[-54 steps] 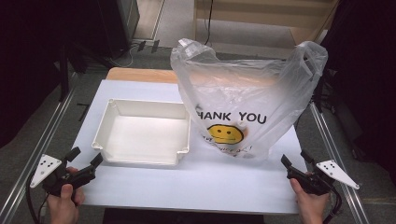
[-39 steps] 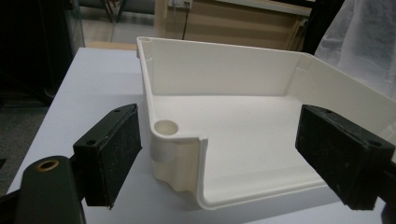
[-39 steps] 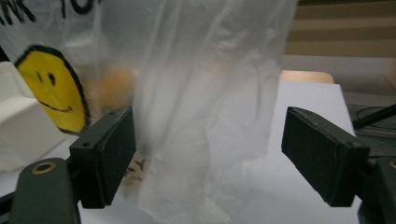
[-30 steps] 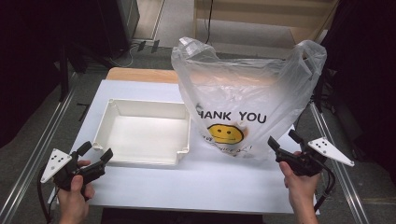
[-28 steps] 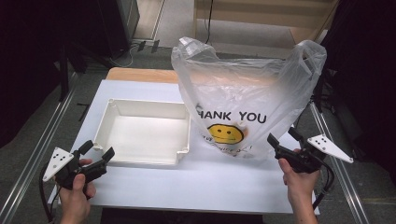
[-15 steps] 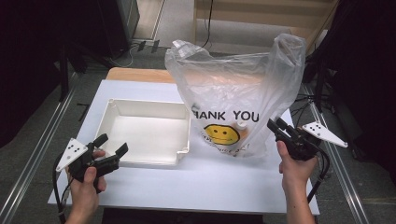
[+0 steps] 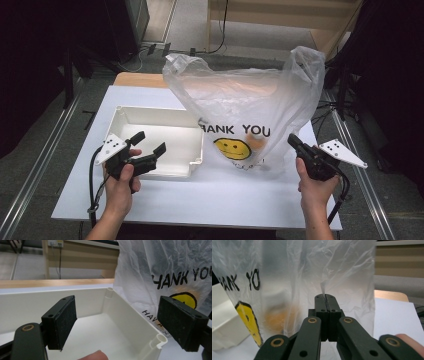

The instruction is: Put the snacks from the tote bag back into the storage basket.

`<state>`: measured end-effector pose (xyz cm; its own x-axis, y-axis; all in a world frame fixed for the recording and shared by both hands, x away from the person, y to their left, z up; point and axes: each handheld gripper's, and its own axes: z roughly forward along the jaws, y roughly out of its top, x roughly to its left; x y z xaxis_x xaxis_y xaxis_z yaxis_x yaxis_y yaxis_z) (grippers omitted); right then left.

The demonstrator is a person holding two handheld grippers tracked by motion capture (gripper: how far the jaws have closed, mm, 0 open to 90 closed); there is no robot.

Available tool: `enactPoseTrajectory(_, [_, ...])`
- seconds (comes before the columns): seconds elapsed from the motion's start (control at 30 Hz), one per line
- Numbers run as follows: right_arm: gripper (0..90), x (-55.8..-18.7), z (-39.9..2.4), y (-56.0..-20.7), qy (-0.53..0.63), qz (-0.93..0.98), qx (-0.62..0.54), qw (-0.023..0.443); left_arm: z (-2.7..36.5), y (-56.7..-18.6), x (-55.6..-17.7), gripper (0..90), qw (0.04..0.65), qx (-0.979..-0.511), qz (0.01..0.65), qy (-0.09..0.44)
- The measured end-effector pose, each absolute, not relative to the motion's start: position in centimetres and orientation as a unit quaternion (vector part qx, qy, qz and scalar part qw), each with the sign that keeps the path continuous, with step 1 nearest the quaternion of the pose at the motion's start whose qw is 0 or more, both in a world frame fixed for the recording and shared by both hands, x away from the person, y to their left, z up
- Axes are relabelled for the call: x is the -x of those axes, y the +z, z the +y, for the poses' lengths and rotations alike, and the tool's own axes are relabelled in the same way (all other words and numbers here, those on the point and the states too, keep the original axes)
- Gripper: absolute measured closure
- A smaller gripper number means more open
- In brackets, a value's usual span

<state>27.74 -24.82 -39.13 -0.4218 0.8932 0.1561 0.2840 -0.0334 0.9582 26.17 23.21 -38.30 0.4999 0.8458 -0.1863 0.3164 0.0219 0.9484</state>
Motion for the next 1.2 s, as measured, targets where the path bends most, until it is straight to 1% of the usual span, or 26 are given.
enactPoseTrajectory(0.1, [90.0, -27.8, -25.0, -40.0, 0.540, 0.646, -0.463, 0.278, 21.7, -38.1, -26.4, 16.2, 0.564, -0.665, 0.431, 0.231])
enactPoseTrajectory(0.23, [90.0, -28.0, -25.3, -40.5, 0.539, 0.645, -0.470, 0.271, 20.8, -37.7, -26.8, 16.2, 0.566, -0.666, 0.427, 0.231])
enactPoseTrajectory(0.37, [90.0, -27.9, -25.5, -40.9, 0.536, 0.647, -0.469, 0.272, 19.4, -36.4, -27.6, 16.1, 0.575, -0.669, 0.414, 0.227])
enactPoseTrajectory(0.47, [90.0, -28.0, -25.4, -40.8, 0.537, 0.647, -0.468, 0.272, 18.5, -35.6, -27.9, 15.6, 0.577, -0.671, 0.401, 0.236])
enactPoseTrajectory(0.67, [90.0, -28.1, -24.7, -41.5, 0.528, 0.661, -0.459, 0.271, 17.8, -35.2, -29.0, 15.5, 0.583, -0.669, 0.398, 0.233])
enactPoseTrajectory(0.8, [90.0, -28.2, -24.6, -42.0, 0.525, 0.670, -0.452, 0.268, 17.1, -35.0, -29.7, 15.8, 0.592, -0.672, 0.382, 0.227])
enactPoseTrajectory(1.07, [90.0, -27.9, -24.7, -42.4, 0.521, 0.681, -0.440, 0.266, 15.9, -34.0, -31.0, 16.6, 0.598, -0.667, 0.381, 0.227])
enactPoseTrajectory(1.2, [90.0, -27.8, -24.8, -42.5, 0.521, 0.684, -0.438, 0.264, 14.7, -33.6, -31.6, 16.7, 0.598, -0.675, 0.371, 0.221])
